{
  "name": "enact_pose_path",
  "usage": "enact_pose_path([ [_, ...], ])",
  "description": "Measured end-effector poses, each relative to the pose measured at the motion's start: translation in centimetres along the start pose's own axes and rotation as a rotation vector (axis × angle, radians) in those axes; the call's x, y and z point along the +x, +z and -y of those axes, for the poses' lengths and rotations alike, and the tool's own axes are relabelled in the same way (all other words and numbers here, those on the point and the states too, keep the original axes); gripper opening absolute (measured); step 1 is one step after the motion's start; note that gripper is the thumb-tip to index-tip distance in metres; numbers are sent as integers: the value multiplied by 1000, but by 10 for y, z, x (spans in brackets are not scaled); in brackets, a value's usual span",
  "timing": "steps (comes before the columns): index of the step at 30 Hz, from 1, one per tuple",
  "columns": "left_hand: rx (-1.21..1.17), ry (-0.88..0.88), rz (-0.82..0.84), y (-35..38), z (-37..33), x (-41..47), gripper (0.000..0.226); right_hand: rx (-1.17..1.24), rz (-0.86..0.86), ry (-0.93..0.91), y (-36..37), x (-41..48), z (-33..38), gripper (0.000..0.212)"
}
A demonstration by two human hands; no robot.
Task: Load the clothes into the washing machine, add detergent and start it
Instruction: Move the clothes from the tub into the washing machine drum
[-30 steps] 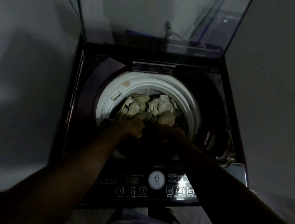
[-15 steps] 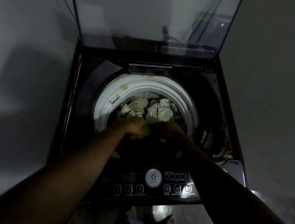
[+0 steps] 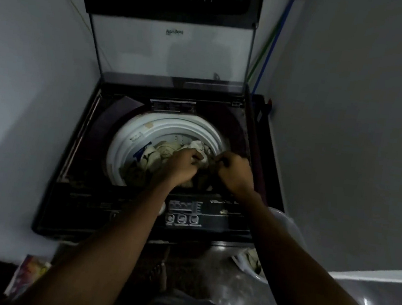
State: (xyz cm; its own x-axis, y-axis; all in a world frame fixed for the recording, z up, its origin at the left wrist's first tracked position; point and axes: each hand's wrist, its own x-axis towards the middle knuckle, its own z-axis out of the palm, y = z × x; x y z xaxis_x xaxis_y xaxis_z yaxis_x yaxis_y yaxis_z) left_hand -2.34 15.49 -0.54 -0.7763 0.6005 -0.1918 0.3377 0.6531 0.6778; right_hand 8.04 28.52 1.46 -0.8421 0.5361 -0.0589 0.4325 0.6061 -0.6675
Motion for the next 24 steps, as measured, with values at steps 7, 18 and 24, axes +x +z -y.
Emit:
enact_pose_path([
  [7, 34, 121, -124, 70, -83, -49, 24, 35, -148, -109, -69, -40, -70, 22],
  [18, 117, 351, -52, 170, -164, -83, 24, 6, -158, 27, -113, -89, -183, 21],
  [24, 143, 369, 118, 219, -157, -77, 27, 28, -182, 135, -105, -112, -227, 17],
])
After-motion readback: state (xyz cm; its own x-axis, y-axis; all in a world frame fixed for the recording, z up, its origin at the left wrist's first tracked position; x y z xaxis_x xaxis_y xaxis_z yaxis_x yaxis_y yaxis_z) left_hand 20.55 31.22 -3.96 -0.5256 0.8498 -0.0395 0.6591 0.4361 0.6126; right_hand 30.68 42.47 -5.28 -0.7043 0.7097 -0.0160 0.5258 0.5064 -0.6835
